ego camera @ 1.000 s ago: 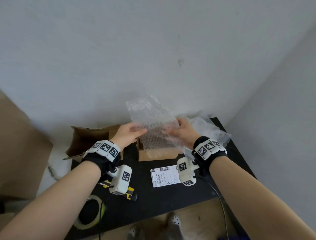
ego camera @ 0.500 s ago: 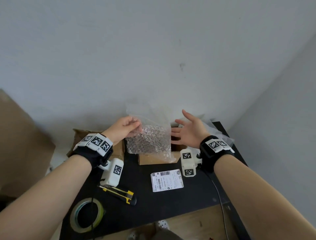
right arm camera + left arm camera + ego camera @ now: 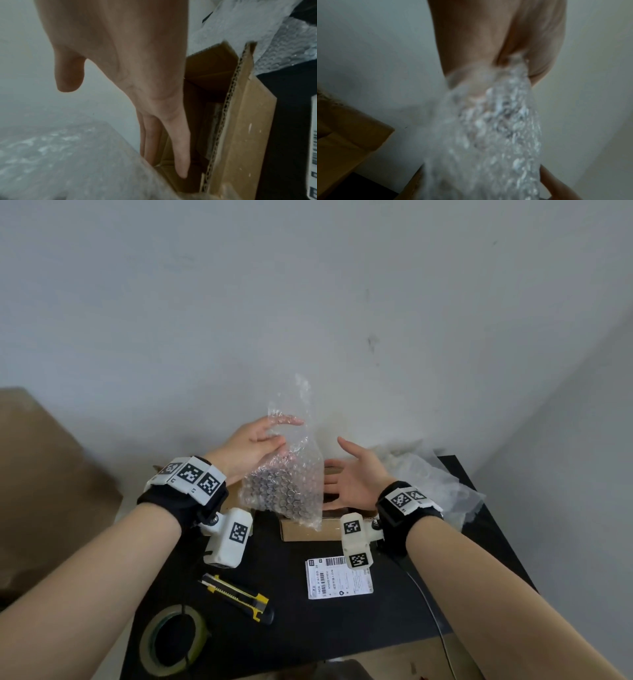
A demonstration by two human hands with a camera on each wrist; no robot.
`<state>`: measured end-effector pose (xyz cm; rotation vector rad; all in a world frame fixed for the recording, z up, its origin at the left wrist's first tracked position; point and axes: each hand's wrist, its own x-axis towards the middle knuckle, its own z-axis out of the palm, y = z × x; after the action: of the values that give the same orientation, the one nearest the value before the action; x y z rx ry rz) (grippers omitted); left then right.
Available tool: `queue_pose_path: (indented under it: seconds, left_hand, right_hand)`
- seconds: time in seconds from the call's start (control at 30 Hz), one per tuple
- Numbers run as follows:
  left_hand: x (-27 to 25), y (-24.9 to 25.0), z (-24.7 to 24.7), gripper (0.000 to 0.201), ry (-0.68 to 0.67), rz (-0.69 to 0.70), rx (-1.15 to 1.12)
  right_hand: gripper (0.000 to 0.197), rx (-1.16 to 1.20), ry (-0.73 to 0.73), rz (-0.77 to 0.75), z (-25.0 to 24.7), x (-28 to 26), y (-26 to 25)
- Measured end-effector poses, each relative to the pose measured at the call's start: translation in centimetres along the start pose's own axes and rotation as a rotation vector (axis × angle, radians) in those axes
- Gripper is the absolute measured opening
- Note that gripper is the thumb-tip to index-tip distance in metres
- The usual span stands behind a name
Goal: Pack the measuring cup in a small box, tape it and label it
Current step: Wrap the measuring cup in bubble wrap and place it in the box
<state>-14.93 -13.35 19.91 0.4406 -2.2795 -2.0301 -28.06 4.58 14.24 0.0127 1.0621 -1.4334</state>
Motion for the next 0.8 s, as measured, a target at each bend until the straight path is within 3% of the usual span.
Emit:
queue_pose_path:
  seconds: [0.13,0.23,0.37,0.53,0.67,0.77,0.8]
  left_hand:
    - [-0.2,0.3,-0.2,0.044,-0.026,0.008,0.021]
    - [-0.6,0.0,-0.8,0.045,-0.004,-0.015,0.092]
    - [-0.9,-1.2,-1.7,0.045,0.100,-0.089,0.174]
    - [-1.2,-2.7,-2.5,0.033,0.246,-0.122,0.242]
    - [-0.6,-3.5,-2.7,0.005,0.381,-0.082,0.237]
    - [0.0,-3.6,-2.3,0.011,0.499,-0.020,0.253]
    - [0.2,-3.5,-2.3,0.013,0.529,-0.006,0.272]
  right_hand:
    - [0.082,0.088,-0.169,0.017,0.6,0.4,0.4]
    - [0.067,0.058,-0.241,-0.061,1.1,0.4,0.3]
    - [0.050,-0.036,-0.056,-0.223,0.6,0.4,-0.5]
    - [0.007,-0.064,0.092,-0.368,-1.0,0.6,-1.2]
    - [0.002,-0.213,0.212,-0.459,-1.3,0.0,-2.0]
    - [0.009,-0.290,0.334,-0.553,-1.2,-0.6,-2.8]
    - [0.023,-0.339,0.368,-0.588,-1.3,-0.8,-3.0]
